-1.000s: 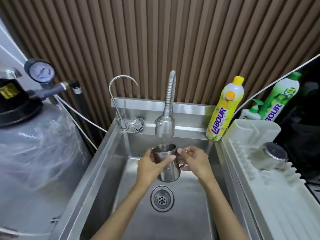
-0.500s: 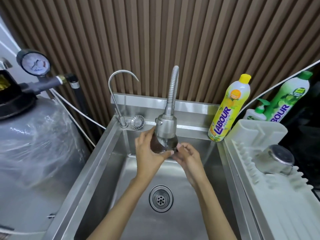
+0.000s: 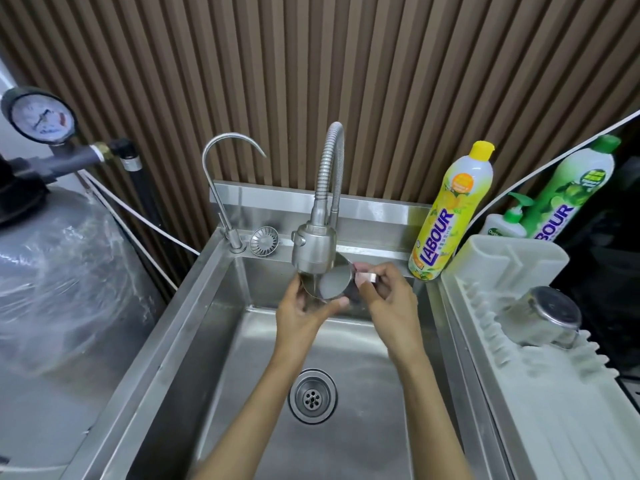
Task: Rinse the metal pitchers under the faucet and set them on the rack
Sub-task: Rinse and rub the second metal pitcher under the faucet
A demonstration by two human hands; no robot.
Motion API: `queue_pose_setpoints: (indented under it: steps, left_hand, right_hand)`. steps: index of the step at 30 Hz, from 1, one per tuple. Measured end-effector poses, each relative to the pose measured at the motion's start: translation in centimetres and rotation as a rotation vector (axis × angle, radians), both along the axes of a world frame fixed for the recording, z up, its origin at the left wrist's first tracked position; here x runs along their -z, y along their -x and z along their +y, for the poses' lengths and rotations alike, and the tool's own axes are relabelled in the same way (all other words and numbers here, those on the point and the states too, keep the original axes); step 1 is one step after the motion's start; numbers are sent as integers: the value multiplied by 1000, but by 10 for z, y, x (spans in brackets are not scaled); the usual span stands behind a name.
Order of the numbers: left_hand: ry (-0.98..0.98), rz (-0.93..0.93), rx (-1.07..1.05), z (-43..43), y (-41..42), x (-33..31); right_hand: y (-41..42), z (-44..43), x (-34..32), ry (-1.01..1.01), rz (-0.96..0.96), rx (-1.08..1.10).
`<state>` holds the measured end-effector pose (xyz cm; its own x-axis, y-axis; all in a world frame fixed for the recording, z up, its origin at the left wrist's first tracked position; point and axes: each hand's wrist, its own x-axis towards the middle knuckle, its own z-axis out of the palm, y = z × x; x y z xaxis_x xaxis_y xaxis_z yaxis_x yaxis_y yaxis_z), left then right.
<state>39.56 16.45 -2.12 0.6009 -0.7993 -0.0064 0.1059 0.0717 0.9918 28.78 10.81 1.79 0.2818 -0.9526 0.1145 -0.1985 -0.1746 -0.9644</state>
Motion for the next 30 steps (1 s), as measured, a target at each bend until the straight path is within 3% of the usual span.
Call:
queue_pose_setpoints:
  steps: [2,5,8,10,14,18,19,20,22,26,30]
  left_hand:
    - [60,-47,-48,0,-3,-4]
    - [50,-328,-137,4,-10,-8]
    - [-56,-545,-201,12,-13,-14]
    - [-150,-603,-263,17,-12,-17]
    - [-324,-477,-220,24,-8,-12]
    - [-258,-181,-19,21,-8,-1]
    - [-219,-112,33,18,-8,1]
    - [-178,-59,61,15,-8,2]
    - [-77,-2,60,8,-7,0]
    - [101,28,5,3,-12,-6]
    - [65,-310,-142,10,-18,-10]
  right_hand:
    - [-1,0,8,-123,-214,-107]
    - [-9,1,27,-368,-505,-210]
    - [-17,6,37,-504,-575,-205]
    - [-16,9,33,-485,-462,-176]
    - [-9,7,13,-317,-34,-28]
    - [-6,9,-16,36,438,72]
    - [-6,11,-18,101,483,84]
    - [-6,11,-19,142,462,87]
    - [-6,11,-15,115,242,76]
    - [-13,5,8,-146,-210,-68]
    - [-25,5,33,-434,-550,-182]
